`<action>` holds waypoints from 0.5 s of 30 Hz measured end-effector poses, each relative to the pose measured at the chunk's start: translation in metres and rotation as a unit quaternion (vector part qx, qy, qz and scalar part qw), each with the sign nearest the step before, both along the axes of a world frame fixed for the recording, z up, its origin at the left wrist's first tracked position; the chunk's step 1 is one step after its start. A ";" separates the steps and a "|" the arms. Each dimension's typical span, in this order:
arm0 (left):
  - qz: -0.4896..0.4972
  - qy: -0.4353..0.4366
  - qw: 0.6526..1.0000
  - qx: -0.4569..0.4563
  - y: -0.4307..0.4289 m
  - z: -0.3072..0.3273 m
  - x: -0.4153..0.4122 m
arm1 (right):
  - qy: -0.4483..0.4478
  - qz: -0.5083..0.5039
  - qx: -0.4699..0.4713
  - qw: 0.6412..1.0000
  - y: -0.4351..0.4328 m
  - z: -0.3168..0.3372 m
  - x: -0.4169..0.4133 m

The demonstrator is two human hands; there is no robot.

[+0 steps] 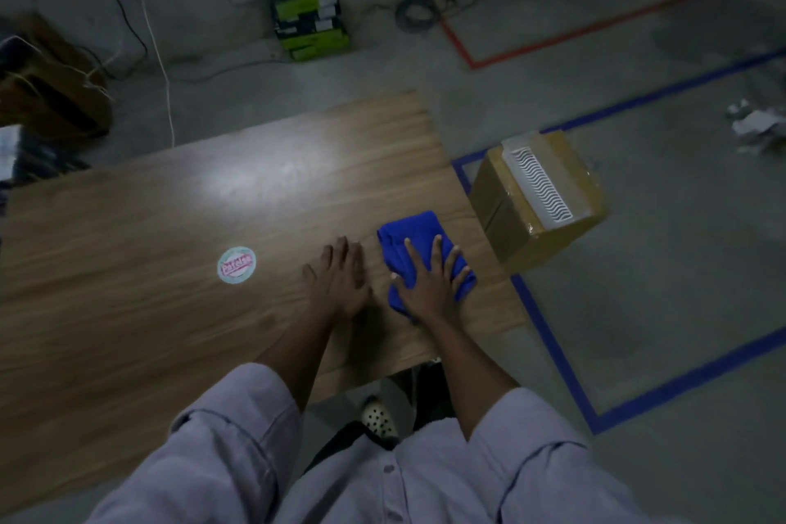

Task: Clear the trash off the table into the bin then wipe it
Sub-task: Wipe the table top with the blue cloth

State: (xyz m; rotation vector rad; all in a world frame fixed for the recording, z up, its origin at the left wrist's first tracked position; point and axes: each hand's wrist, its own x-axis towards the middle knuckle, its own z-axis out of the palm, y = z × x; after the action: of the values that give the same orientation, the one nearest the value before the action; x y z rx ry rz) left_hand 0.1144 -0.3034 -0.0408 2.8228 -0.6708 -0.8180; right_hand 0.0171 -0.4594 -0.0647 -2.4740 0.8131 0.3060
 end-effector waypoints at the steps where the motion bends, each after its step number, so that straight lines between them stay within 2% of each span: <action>1: 0.004 -0.010 1.000 0.004 -0.004 -0.001 0.000 | -0.007 0.006 -0.006 1.000 0.001 -0.003 0.004; 4: 0.015 -0.024 1.000 0.007 -0.013 -0.001 0.002 | -0.028 0.043 -0.004 0.999 0.005 -0.004 0.018; 8: 0.050 -0.055 0.996 -0.041 -0.011 0.000 0.006 | -0.073 0.083 0.099 0.989 0.010 0.009 0.040; 12: 0.063 -0.078 0.993 -0.060 -0.008 0.000 0.015 | -0.122 0.008 0.198 0.973 -0.021 0.038 0.047; 15: 0.075 -0.061 0.994 -0.059 -0.015 0.001 0.024 | -0.173 -0.037 0.187 0.966 -0.049 0.049 0.048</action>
State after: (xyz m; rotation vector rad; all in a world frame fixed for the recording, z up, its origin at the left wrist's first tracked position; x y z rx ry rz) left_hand 0.1383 -0.3181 -0.0399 2.7909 -0.4970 -0.5657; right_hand 0.0650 -0.5079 -0.0153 -2.0583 0.6309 -0.0063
